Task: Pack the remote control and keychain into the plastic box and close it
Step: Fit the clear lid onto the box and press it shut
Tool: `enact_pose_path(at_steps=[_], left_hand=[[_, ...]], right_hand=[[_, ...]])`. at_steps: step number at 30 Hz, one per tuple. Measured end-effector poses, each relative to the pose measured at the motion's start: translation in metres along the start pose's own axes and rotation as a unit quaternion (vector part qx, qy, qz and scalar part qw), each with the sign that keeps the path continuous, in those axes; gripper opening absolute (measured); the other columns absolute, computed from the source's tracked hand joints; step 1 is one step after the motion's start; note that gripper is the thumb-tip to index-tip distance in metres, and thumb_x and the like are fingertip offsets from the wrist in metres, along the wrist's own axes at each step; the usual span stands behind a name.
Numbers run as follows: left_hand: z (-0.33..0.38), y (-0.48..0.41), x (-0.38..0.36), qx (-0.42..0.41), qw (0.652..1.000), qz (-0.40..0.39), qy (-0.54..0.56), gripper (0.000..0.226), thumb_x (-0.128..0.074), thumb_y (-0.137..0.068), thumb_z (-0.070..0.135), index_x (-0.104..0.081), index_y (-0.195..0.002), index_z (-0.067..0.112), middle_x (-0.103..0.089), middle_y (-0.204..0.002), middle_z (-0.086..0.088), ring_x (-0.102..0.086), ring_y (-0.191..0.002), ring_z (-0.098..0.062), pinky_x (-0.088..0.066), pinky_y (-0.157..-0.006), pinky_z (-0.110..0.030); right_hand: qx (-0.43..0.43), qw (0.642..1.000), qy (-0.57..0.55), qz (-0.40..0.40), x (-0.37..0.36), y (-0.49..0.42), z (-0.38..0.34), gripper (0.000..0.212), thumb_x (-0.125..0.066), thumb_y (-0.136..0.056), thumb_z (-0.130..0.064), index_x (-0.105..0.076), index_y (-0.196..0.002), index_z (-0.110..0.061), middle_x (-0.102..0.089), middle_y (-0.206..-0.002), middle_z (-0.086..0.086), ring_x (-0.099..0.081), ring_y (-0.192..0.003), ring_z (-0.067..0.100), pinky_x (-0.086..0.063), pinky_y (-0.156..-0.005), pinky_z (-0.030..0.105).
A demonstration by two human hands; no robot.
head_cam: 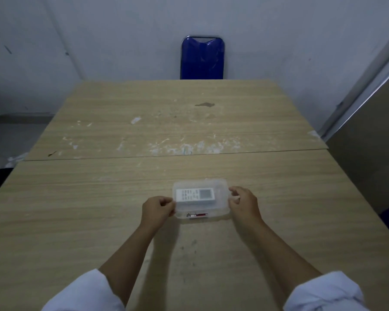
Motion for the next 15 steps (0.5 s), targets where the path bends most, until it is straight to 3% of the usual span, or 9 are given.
enact_pose_path(at_steps=[1,5,12,15], left_hand=[[0.001,0.002,-0.001,-0.02,0.999,0.006,-0.044,0.017,-0.067,-0.079,0.008,-0.075,-0.092,0.002,-0.071,-0.066,-0.01,-0.065,-0.057,-0.015,-0.056,-0.06,-0.022],[0.006,0.006,-0.002,-0.071,0.986,0.034,-0.148,0.027,-0.067,-0.078,0.013,-0.072,-0.102,0.004,-0.077,-0.087,-0.016,-0.072,-0.08,-0.025,-0.057,-0.083,-0.035],[0.001,0.005,-0.004,-0.075,0.976,0.03,-0.201,0.031,-0.067,-0.077,0.013,-0.07,-0.106,0.004,-0.076,-0.091,-0.015,-0.069,-0.08,-0.023,-0.05,-0.076,-0.025],[-0.001,0.002,-0.005,-0.073,0.975,0.034,-0.206,0.037,-0.065,-0.076,0.013,-0.067,-0.112,0.004,-0.074,-0.095,-0.015,-0.067,-0.082,-0.023,-0.049,-0.075,-0.026]], right_hand=[[0.0,1.0,0.015,-0.005,-0.003,-0.001,0.001,0.038,-0.053,-0.082,0.001,-0.061,-0.118,-0.008,-0.059,-0.115,0.016,-0.061,-0.093,0.024,-0.053,-0.086,0.036],[0.001,0.996,0.087,-0.025,-0.01,-0.003,0.005,0.042,-0.051,-0.082,-0.001,-0.059,-0.123,-0.007,-0.061,-0.115,0.018,-0.059,-0.103,0.029,-0.049,-0.09,0.035],[0.013,0.992,0.119,-0.037,-0.017,-0.002,0.009,0.043,-0.051,-0.08,-0.001,-0.056,-0.122,-0.01,-0.06,-0.108,0.017,-0.058,-0.093,0.029,-0.05,-0.08,0.035],[0.028,0.991,0.126,-0.032,-0.021,-0.005,0.008,0.04,-0.052,-0.077,0.0,-0.053,-0.117,-0.008,-0.055,-0.116,0.016,-0.053,-0.103,0.03,-0.047,-0.085,0.038]])
Point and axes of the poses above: each hand's wrist, its own y-axis away from the middle knuckle, its own x-axis out of the back of the hand, z = x × y, the point moved 5 cm from there along -y, towards the middle knuckle
